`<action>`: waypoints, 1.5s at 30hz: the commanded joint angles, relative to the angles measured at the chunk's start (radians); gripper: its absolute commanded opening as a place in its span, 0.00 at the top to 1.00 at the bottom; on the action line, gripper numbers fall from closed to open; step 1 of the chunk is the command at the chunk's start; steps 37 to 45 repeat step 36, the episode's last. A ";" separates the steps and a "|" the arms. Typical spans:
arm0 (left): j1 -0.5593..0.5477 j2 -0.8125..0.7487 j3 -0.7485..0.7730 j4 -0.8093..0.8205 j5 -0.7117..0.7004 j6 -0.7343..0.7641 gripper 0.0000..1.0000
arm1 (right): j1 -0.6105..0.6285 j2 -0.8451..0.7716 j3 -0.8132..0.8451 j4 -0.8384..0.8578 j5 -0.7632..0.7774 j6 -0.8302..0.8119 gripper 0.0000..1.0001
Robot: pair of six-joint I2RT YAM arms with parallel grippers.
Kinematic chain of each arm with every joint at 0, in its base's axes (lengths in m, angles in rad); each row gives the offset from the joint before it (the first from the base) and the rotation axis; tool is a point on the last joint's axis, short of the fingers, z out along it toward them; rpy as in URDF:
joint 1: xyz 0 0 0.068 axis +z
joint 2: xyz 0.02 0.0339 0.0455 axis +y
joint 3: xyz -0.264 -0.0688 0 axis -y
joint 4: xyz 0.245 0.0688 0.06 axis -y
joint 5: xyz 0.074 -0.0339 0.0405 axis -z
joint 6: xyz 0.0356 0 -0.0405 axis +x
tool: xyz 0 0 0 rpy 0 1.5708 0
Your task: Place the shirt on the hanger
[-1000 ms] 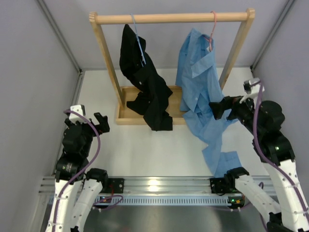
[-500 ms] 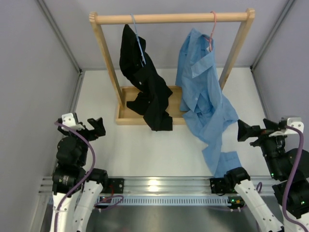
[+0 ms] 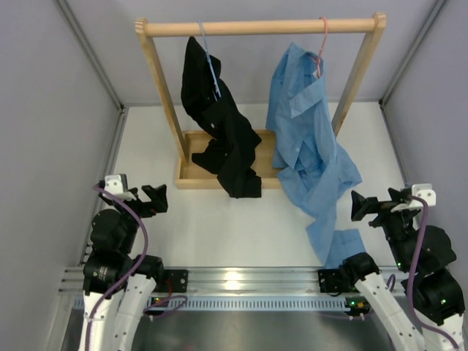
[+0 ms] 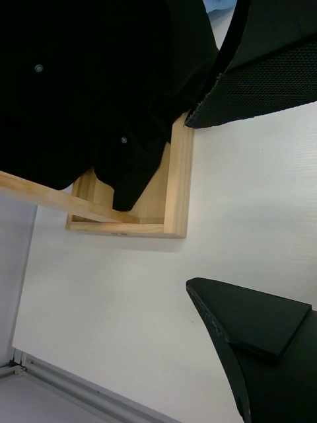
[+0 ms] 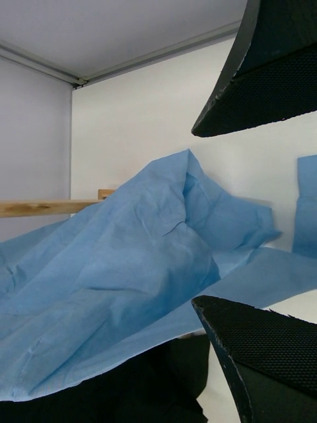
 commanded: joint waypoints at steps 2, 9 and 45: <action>0.003 0.014 -0.005 0.026 0.039 -0.004 0.02 | 0.011 -0.021 0.003 0.037 -0.018 0.006 0.01; 0.003 0.023 -0.008 0.025 0.036 -0.004 0.02 | 0.014 -0.046 0.009 0.029 -0.055 0.020 0.01; 0.003 0.025 -0.009 0.025 0.037 -0.002 0.02 | 0.030 -0.024 -0.006 0.035 0.053 0.030 0.00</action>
